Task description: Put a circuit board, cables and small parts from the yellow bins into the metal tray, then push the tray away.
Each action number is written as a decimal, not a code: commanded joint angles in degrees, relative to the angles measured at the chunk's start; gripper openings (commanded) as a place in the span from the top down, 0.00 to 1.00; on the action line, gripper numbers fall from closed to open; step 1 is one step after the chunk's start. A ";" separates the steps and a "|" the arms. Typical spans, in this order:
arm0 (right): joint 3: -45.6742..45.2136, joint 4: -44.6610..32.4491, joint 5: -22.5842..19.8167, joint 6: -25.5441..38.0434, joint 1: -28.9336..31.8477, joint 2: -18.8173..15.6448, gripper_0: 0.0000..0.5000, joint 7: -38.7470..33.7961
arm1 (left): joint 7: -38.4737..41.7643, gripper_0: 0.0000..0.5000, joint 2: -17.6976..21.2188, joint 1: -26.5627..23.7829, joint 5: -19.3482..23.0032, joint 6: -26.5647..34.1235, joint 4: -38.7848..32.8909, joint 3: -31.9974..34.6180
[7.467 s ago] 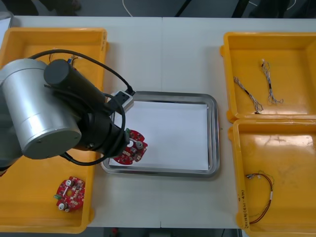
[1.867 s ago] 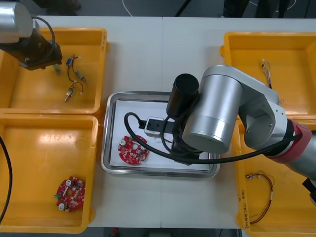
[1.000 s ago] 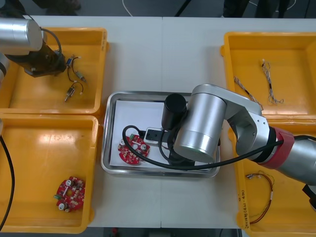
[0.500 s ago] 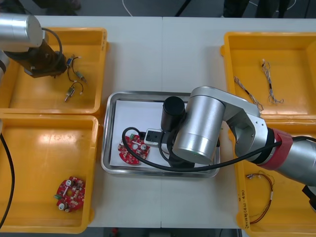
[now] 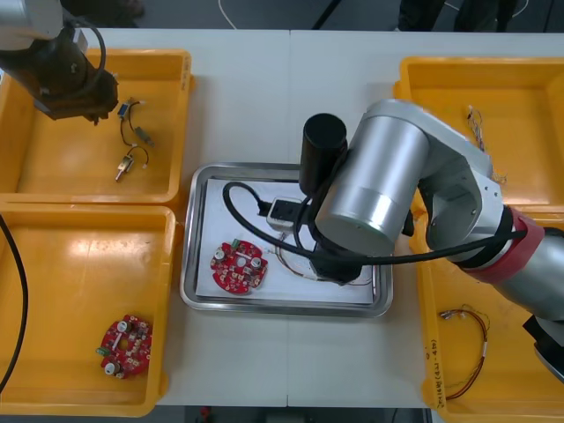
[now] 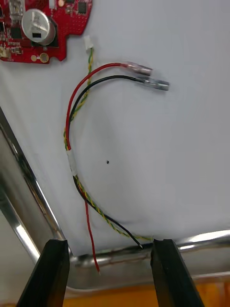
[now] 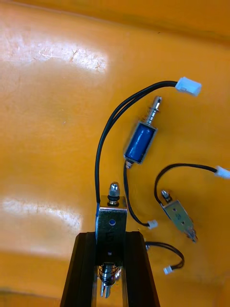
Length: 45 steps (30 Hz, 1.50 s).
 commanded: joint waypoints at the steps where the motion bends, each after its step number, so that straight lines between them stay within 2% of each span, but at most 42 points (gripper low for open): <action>1: -9.00 -5.54 0.76 1.38 0.63 3.25 0.00 -1.82 | -3.96 1.00 2.68 2.13 -1.18 5.19 -10.84 2.32; 9: -20.16 -11.34 2.60 1.38 2.82 3.51 0.00 -2.17 | -2.38 1.00 1.28 5.65 -0.30 15.47 -23.94 2.14; 10: -20.16 -11.34 2.60 1.38 2.82 3.51 0.00 -2.17 | -2.38 1.00 1.28 5.65 -0.30 15.47 -23.94 2.14; 12: -24.82 -12.13 2.96 1.38 4.41 2.63 0.00 -2.35 | 0.17 1.00 -0.04 6.70 0.14 19.07 -28.95 2.05; 17: -31.76 -12.22 2.78 1.38 6.16 1.14 0.00 -2.35 | 2.63 1.00 -2.15 7.76 1.02 24.22 -35.63 0.91; 25: -40.47 -12.22 2.87 1.38 9.94 -2.55 0.00 -2.52 | 5.71 1.00 -4.96 10.22 2.25 24.22 -45.38 -1.81; 30: -46.00 -12.22 3.22 1.38 12.40 -4.75 0.00 -2.43 | 13.35 1.00 -6.72 11.54 4.27 24.22 -51.27 -6.56; 39: -52.86 -9.05 4.27 1.38 13.72 -6.60 0.00 -1.99 | 20.30 1.00 -10.67 12.06 4.36 24.22 -53.91 -14.82; 45: -56.72 -6.95 6.56 1.38 13.20 -6.60 0.00 -1.73 | 21.17 1.00 -11.29 13.73 3.92 24.22 -53.73 -18.43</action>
